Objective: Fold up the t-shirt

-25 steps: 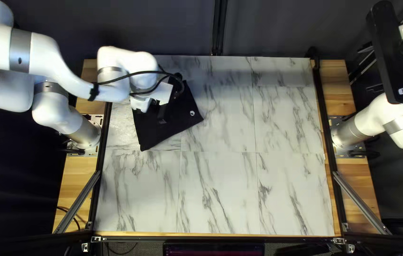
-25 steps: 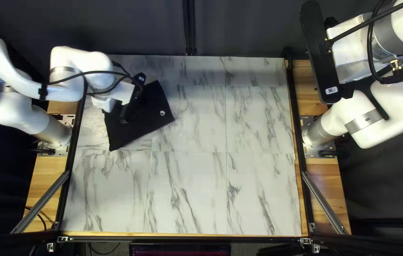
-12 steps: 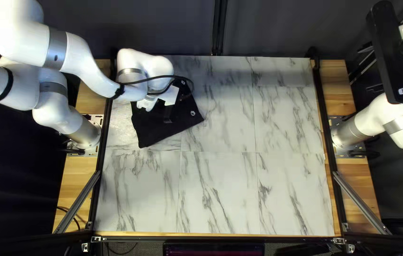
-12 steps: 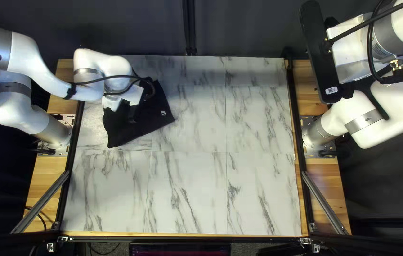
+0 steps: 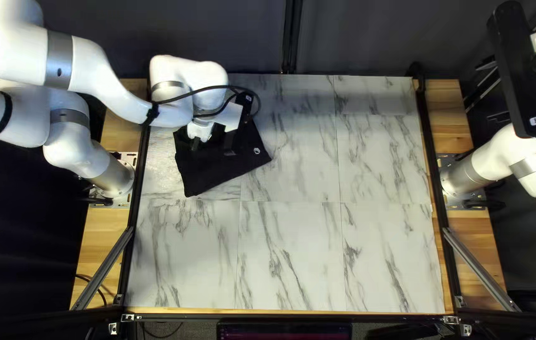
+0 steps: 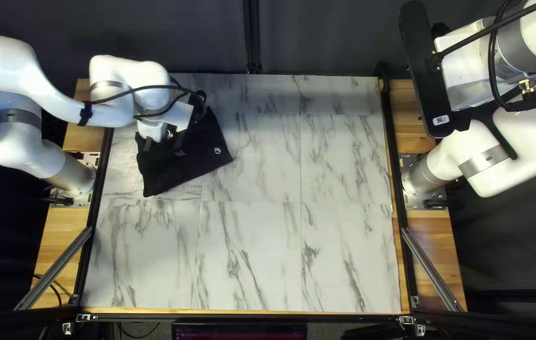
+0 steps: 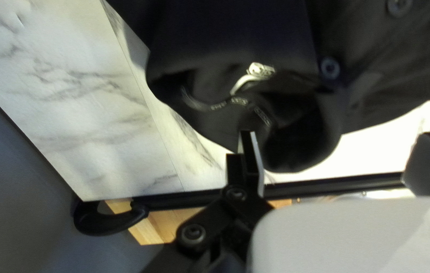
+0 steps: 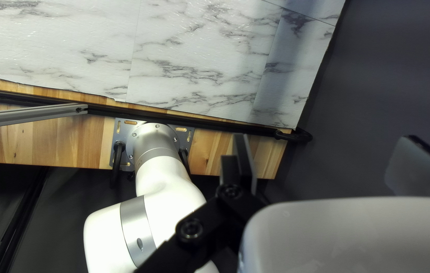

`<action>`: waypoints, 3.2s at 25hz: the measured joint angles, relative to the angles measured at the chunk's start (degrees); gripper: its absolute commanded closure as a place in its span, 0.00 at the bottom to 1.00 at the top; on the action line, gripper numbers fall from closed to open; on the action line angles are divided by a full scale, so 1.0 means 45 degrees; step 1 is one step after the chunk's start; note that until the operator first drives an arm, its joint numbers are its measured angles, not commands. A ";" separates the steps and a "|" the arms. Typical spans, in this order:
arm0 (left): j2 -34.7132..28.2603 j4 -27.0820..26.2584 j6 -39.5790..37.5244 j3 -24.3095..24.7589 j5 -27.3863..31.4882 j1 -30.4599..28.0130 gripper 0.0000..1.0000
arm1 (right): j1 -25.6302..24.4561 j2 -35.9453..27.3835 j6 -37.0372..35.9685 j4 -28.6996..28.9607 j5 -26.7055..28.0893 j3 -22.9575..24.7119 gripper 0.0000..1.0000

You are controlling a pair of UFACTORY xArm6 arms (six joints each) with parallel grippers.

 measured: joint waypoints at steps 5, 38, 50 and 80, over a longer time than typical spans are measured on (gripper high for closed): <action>-0.0762 -0.1345 0.0627 0.1018 -0.1296 0.0338 0.00 | 0.0000 0.0000 0.0000 0.0000 0.0000 0.0000 0.00; -0.0628 0.1149 -0.4530 0.2070 -0.5758 -0.3815 0.00 | 0.0000 0.0000 0.0000 0.0000 0.0000 0.0000 0.00; 0.1721 0.6544 -0.5666 0.1992 -0.8032 -0.2642 0.00 | 0.0000 0.0000 0.0000 0.0000 0.0000 0.0000 0.00; -0.0105 0.5466 -0.5110 0.2601 -0.5320 -0.4857 0.00 | 0.0000 0.0000 0.0000 0.0000 0.0000 0.0000 0.00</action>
